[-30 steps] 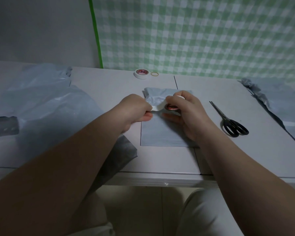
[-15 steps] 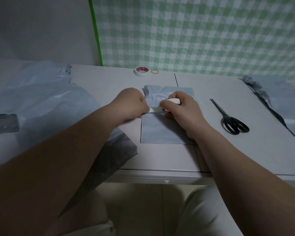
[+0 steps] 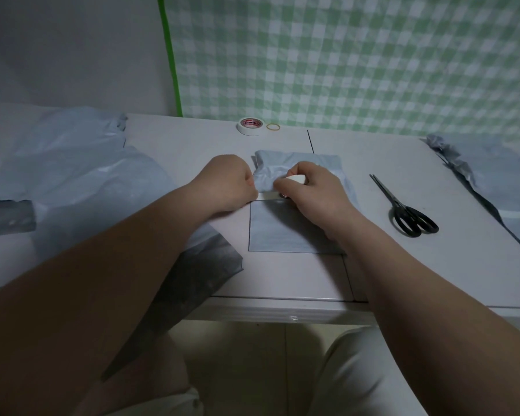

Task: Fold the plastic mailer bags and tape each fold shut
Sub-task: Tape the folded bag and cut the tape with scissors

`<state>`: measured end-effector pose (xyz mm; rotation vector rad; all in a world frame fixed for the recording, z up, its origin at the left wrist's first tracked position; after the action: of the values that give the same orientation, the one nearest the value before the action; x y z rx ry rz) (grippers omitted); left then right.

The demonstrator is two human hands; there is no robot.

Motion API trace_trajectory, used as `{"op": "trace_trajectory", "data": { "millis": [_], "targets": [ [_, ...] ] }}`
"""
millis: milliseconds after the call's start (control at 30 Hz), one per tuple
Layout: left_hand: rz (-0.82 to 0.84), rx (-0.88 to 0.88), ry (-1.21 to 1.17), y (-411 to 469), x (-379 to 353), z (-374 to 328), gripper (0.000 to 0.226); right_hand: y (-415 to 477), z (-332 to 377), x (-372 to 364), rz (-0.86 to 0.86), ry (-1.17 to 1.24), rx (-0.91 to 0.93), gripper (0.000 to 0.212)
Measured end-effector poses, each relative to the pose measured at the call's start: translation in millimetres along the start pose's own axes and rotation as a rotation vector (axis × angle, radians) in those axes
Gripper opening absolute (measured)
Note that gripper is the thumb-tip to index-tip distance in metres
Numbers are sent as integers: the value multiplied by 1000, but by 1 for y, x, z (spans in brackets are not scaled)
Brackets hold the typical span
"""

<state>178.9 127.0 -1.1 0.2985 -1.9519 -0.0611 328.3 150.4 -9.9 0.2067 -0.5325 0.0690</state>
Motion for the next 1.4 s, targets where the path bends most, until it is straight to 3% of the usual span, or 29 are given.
{"op": "trace_trajectory", "data": {
  "millis": [200, 367, 467, 633, 800, 933, 1033, 1100, 1233, 1400],
  "targets": [
    [15, -17, 88, 1, 1, -5, 16, 0, 3, -2, 15, -60, 7, 18],
    [27, 0, 158, 1, 2, -9, 33, 1, 5, -3, 39, -115, -2, 18],
    [23, -36, 211, -1, 4, -17, 16, 1, 6, -4, 47, -139, 2, 15],
    [87, -39, 348, 6, 2, -21, 12, 0, 8, -5, 63, -171, 12, 14],
    [190, 55, 361, 14, 6, -8, 30, 0, 9, -4, 78, -204, 18, 14],
    [9, 70, 334, 7, 10, 4, 7, 0, 9, -4, 84, -224, 25, 14],
    [-163, 19, 258, -13, 15, -5, 19, 1, 8, -5, 83, -226, 27, 14],
    [-168, -56, 246, -29, 10, -16, 25, 1, 9, -5, 86, -224, 33, 15],
    [-24, -166, 232, -56, -9, -27, 36, 1, 10, -4, 80, -198, 37, 16],
    [121, -133, 273, -69, -28, -18, 60, -2, 10, -4, 97, -177, 40, 20]
  ]
}}
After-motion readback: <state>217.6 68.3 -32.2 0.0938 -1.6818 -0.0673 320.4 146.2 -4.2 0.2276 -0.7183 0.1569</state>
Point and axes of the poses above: each hand's wrist, its own y-axis towards the middle knuckle, its own x-axis out of the back of the hand, z = x × y, the point moved 4 cm from there along y, towards the middle knuckle, and after that the axes turned 11 degrees about -z, right-handed, at the moved point
